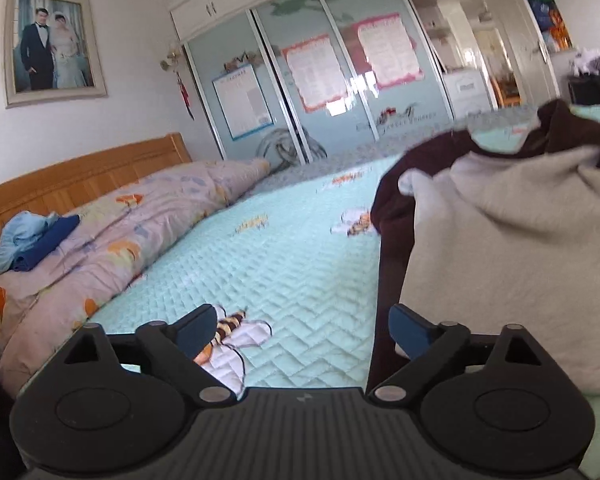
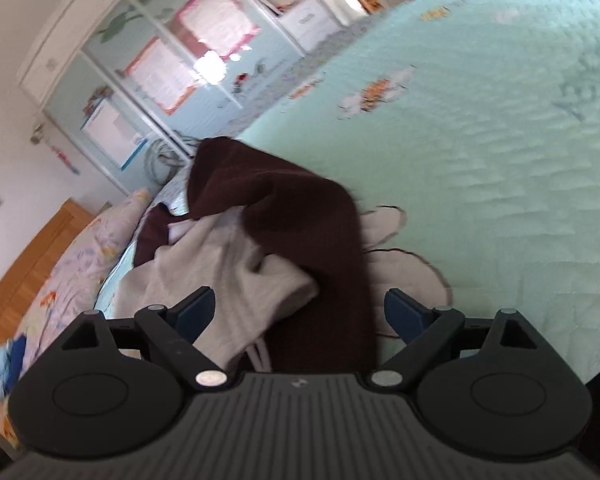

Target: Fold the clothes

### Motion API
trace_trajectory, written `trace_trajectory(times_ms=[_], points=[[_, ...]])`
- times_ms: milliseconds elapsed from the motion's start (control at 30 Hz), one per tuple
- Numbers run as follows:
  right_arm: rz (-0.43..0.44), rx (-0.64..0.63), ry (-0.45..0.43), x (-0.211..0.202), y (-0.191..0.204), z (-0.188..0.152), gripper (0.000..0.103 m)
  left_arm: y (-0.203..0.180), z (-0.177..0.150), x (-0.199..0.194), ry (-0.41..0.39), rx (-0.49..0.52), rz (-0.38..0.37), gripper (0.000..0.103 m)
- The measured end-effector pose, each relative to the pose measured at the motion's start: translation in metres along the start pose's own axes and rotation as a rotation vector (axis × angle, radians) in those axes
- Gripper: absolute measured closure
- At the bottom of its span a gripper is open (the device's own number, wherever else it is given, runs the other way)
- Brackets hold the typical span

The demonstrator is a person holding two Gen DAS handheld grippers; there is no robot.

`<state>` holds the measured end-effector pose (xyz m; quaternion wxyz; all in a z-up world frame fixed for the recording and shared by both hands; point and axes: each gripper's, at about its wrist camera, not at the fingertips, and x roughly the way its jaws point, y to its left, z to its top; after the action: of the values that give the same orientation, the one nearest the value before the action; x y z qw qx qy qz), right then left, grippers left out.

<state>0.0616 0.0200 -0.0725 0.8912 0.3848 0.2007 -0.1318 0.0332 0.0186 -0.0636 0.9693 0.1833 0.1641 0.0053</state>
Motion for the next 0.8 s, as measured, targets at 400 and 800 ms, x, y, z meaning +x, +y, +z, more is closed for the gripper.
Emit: trace_trajectory(times_ms=[400, 800], points=[[-0.117, -0.106, 0.100, -0.002, 0.001, -0.010, 0.010, 0.009, 0.003, -0.030, -0.043, -0.016, -0.014, 0.007], [-0.211, -0.347, 0.075, 0.019, 0.016, -0.015, 0.045, 0.007, 0.002, -0.032, -0.021, -0.015, -0.026, 0.006]])
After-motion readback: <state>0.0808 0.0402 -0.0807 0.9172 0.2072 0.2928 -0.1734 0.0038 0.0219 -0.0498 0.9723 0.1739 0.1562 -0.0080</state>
